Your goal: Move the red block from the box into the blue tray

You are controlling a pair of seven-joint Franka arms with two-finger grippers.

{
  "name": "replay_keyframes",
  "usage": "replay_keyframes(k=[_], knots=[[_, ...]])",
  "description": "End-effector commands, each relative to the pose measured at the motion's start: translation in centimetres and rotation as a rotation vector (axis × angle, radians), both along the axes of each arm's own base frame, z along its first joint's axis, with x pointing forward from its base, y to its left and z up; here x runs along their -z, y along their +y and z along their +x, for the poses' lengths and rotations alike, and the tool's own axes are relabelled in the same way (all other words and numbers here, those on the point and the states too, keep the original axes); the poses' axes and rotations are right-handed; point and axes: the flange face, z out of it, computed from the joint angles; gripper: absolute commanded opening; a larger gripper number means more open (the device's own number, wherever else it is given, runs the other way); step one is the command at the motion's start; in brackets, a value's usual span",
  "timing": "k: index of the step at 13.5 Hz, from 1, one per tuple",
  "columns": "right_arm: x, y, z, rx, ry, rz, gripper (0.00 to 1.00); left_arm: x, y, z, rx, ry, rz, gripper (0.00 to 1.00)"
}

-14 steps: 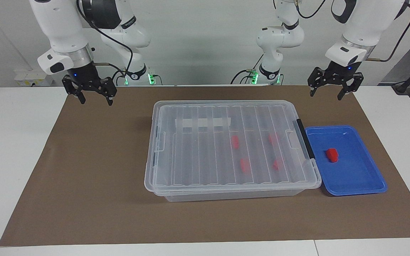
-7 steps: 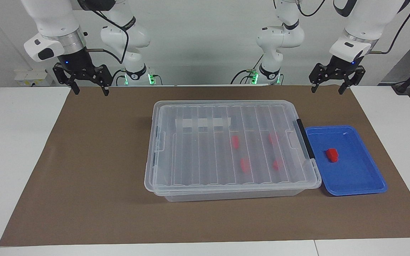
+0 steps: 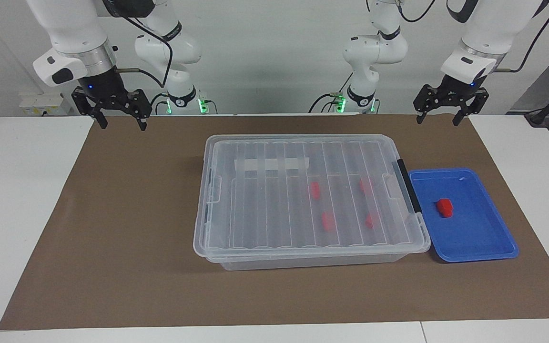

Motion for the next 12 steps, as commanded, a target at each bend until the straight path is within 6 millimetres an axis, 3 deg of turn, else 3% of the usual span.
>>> replay_keyframes(k=[1,5,12], knots=[[0.1,-0.3,0.2,0.0,0.005,0.001,1.0,-0.1,0.6,-0.1,-0.021,0.009,0.021,1.0],[-0.2,0.2,-0.2,-0.006,0.012,0.006,1.0,-0.1,0.6,-0.1,-0.021,0.009,0.021,1.0],[0.7,-1.1,-1.1,0.02,0.056,0.005,1.0,-0.1,0.6,-0.1,-0.021,0.009,0.021,1.0]])
